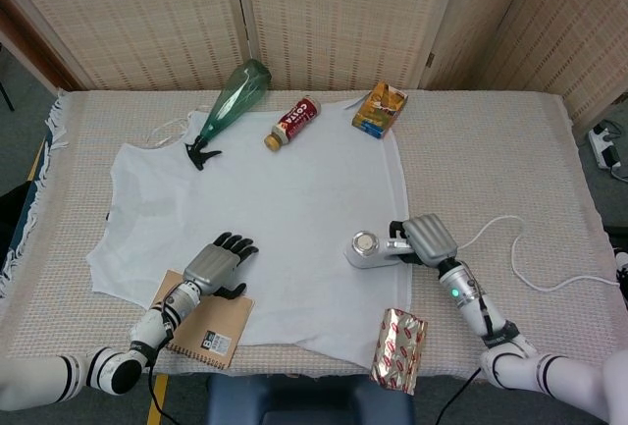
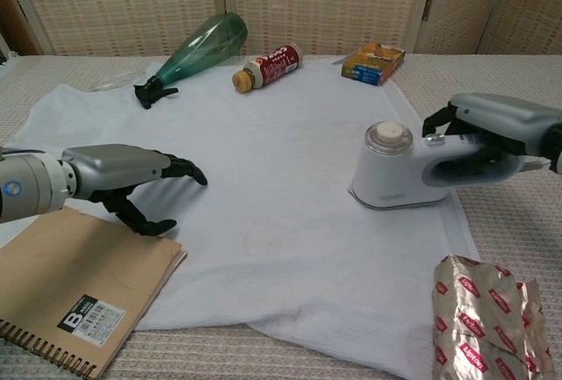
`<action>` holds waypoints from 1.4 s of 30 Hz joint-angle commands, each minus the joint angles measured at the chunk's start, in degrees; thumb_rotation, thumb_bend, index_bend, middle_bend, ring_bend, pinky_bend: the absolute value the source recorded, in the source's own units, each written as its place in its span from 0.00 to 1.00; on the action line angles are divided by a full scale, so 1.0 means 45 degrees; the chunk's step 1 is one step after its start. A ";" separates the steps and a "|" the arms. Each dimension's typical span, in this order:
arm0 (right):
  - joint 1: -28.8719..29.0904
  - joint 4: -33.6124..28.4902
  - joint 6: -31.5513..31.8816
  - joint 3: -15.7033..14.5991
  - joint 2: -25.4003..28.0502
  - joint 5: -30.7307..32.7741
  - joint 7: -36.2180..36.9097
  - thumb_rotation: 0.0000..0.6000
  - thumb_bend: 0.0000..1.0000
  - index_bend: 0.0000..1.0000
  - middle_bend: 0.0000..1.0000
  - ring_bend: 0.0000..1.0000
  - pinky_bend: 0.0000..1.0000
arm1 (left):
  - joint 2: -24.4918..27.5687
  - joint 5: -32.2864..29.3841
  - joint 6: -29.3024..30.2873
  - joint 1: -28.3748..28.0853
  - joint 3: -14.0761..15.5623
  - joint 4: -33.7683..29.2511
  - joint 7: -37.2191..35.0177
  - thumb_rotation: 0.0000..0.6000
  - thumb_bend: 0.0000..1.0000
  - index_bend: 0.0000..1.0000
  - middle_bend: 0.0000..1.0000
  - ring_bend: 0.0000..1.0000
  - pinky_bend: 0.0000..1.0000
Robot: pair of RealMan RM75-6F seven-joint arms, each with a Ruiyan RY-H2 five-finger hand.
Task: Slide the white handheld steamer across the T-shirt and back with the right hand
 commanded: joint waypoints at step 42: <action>0.1110 0.5234 -0.0764 0.1535 -0.2976 0.0790 -0.0423 1.00 0.94 0.83 0.86 0.82 0.95 | -0.0115 -0.0286 0.0214 0.0056 0.0042 -0.0118 0.0294 0.70 0.46 0.16 0.10 0.00 0.00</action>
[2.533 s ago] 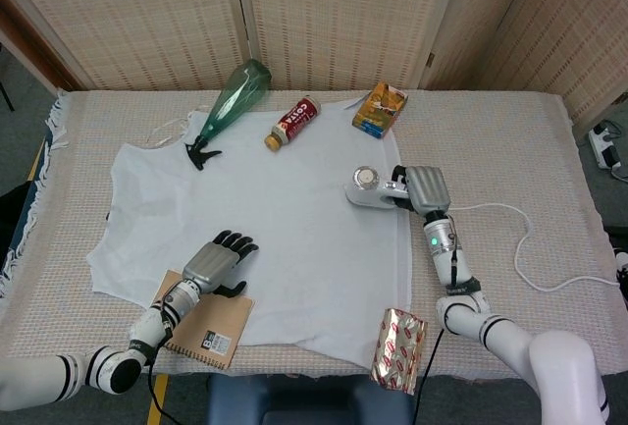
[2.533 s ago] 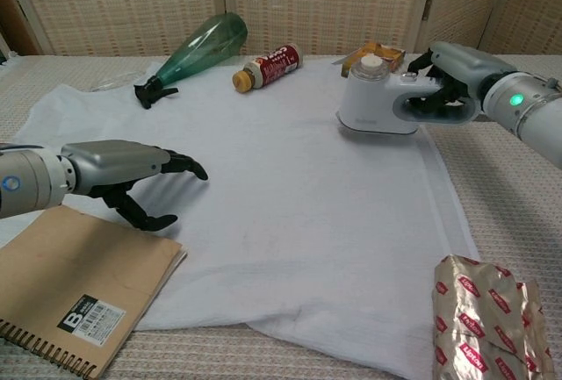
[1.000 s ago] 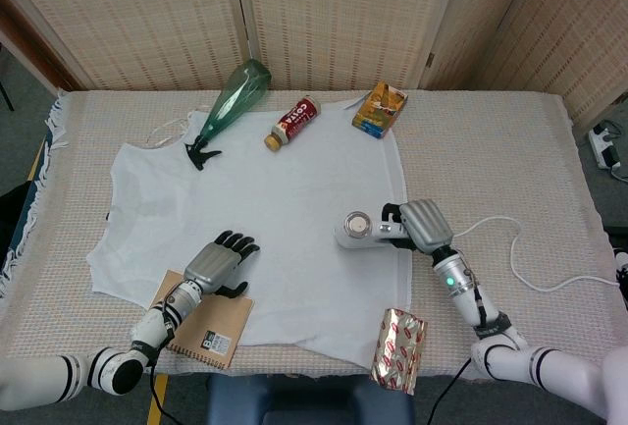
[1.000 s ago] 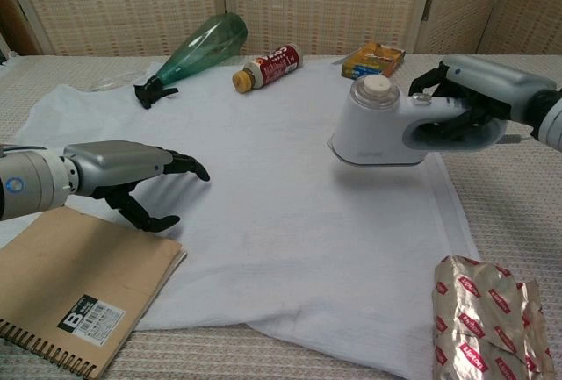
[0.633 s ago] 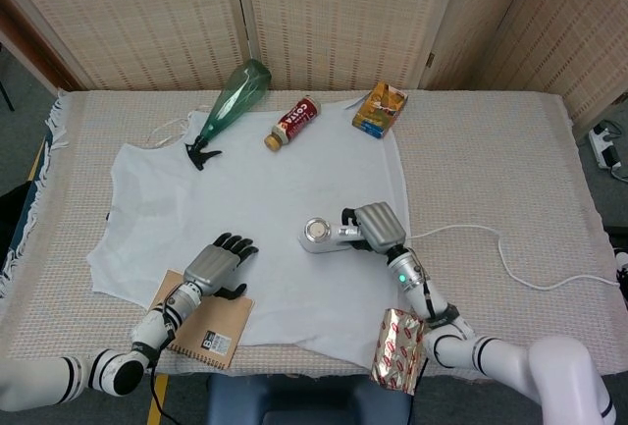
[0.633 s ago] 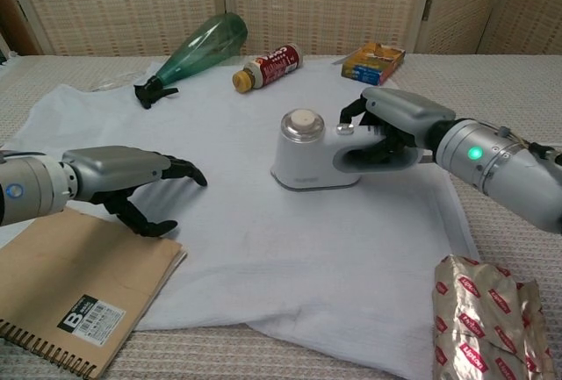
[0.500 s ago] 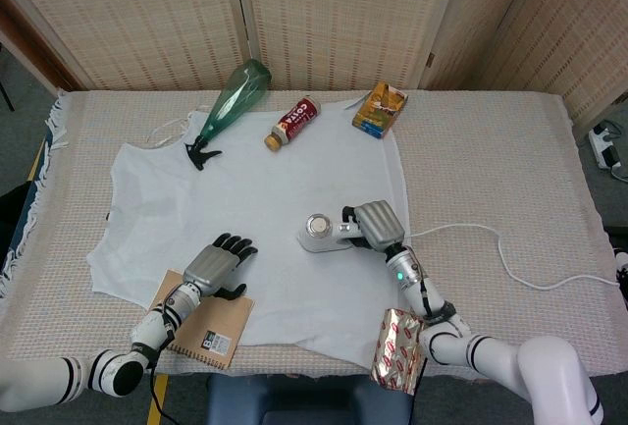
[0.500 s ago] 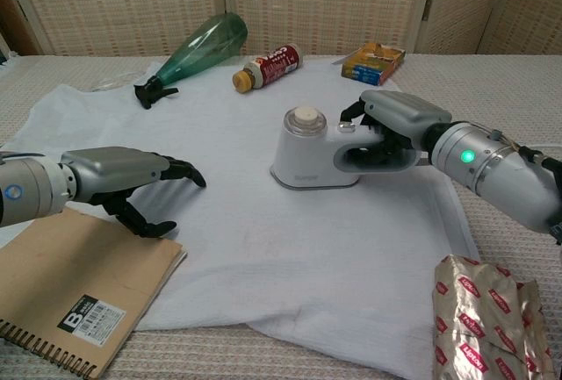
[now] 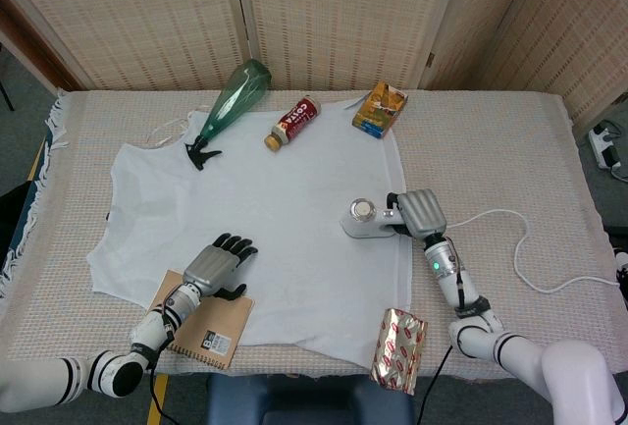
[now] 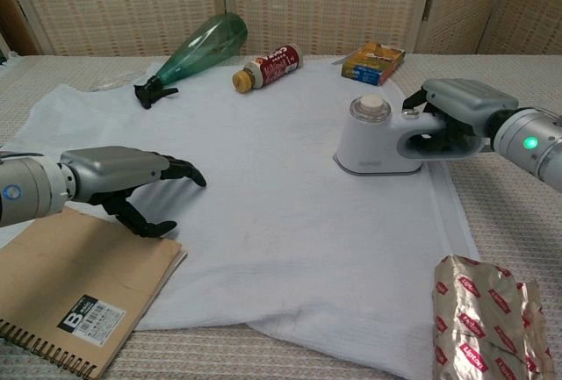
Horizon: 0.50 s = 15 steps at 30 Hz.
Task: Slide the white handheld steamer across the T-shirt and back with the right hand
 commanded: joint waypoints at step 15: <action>-0.1824 -0.1386 0.1015 0.0388 0.2640 0.0811 0.0738 1.00 0.94 0.82 0.86 0.81 0.95 | 0.0760 0.1686 0.1912 0.1002 -0.0475 -0.0501 -0.1797 0.69 0.42 0.17 0.09 0.00 0.00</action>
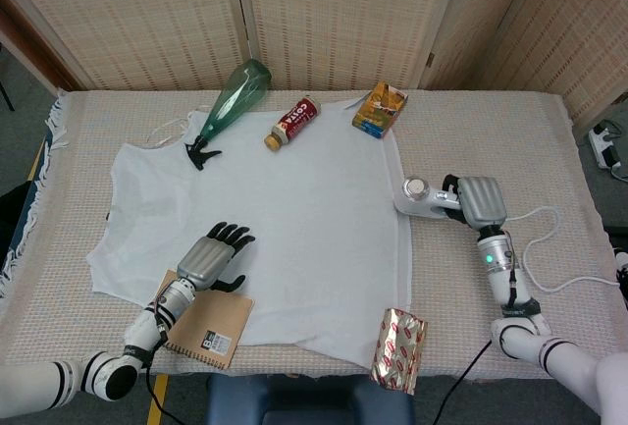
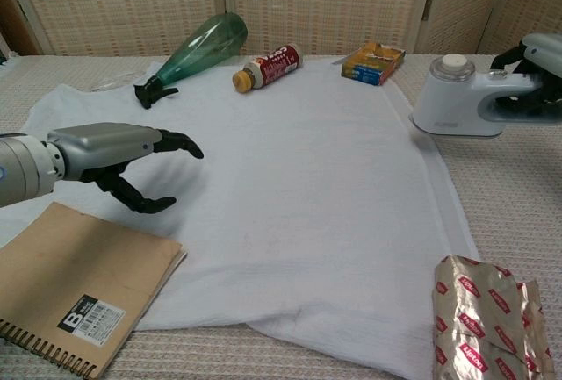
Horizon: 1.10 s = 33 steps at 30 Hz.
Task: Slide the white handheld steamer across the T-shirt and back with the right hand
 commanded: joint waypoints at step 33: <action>-0.4673 -0.6863 0.4595 -0.1731 0.5473 -0.2090 -0.0233 1.00 0.25 0.09 0.22 0.15 0.33 | 0.3116 0.0785 0.5652 0.4725 -0.0494 -0.0228 -0.1882 1.00 0.36 0.14 0.09 0.03 0.00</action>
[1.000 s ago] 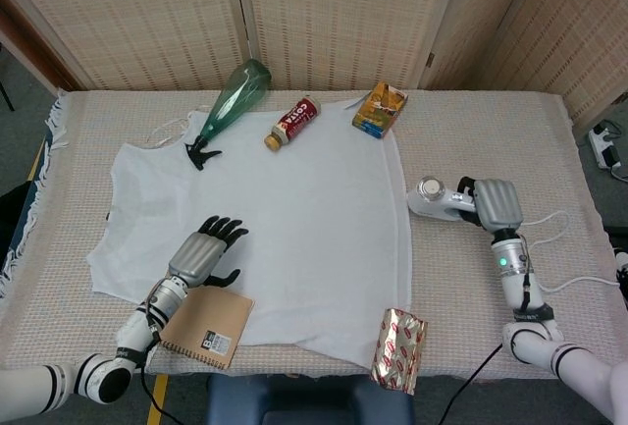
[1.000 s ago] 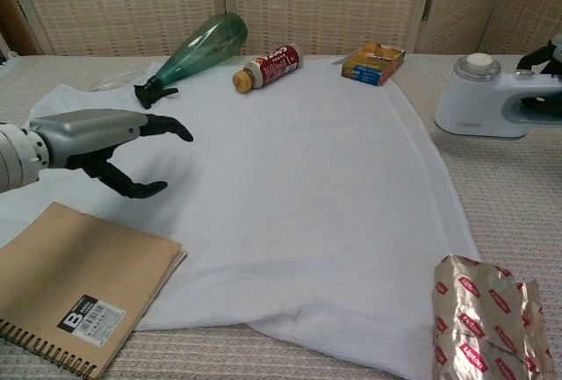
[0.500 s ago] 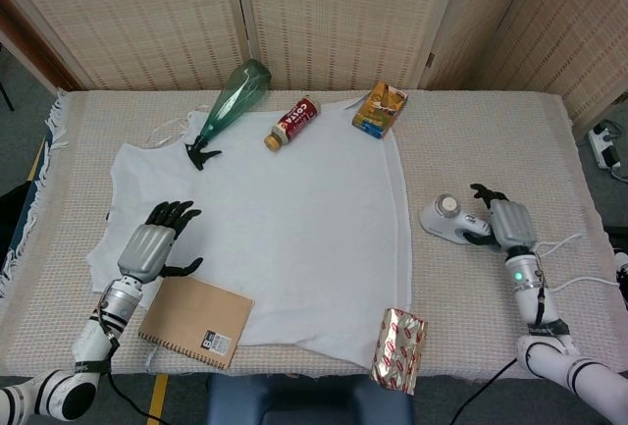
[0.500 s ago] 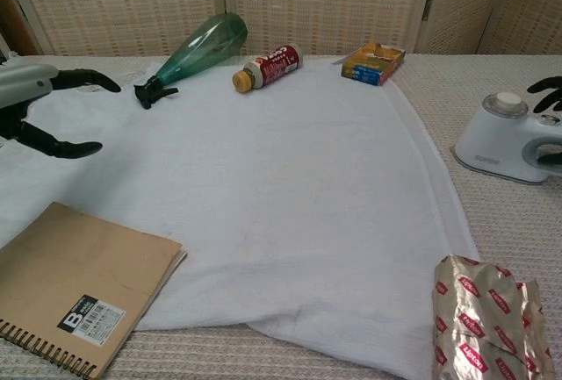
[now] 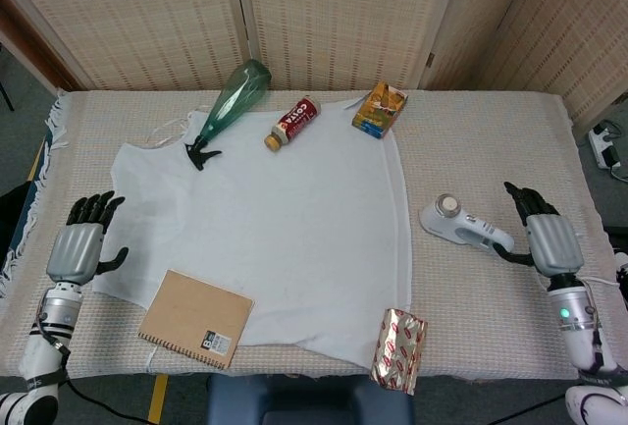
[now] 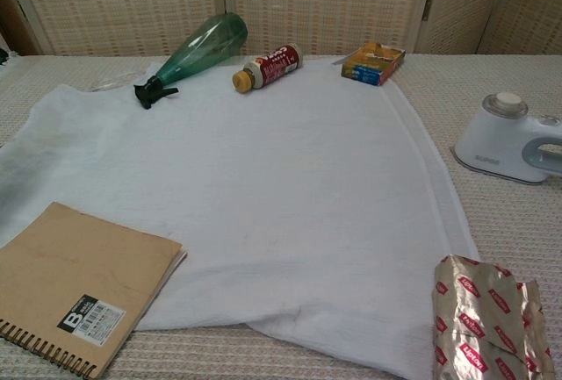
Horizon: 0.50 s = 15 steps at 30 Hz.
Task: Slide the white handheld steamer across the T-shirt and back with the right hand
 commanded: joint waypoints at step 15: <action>-0.3272 -0.2159 0.3323 -0.1408 0.1533 -0.1215 0.0134 0.98 0.10 0.01 0.23 0.14 0.33 | 0.0074 0.2442 0.4049 0.3474 0.1117 -0.0131 -0.0500 1.00 0.20 0.12 0.09 0.02 0.00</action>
